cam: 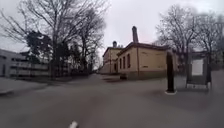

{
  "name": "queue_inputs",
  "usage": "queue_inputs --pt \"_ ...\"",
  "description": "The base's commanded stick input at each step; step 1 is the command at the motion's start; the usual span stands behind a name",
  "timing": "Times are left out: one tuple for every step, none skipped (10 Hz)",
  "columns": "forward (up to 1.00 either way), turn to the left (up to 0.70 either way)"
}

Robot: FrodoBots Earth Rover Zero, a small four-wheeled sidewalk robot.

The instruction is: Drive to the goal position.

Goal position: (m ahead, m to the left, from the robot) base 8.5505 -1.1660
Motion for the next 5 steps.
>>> queue_inputs --pt "1.00 0.01" --pt "1.00 0.01" --pt "1.00 0.01" --pt "1.00 0.01" --pt "1.00 0.07"
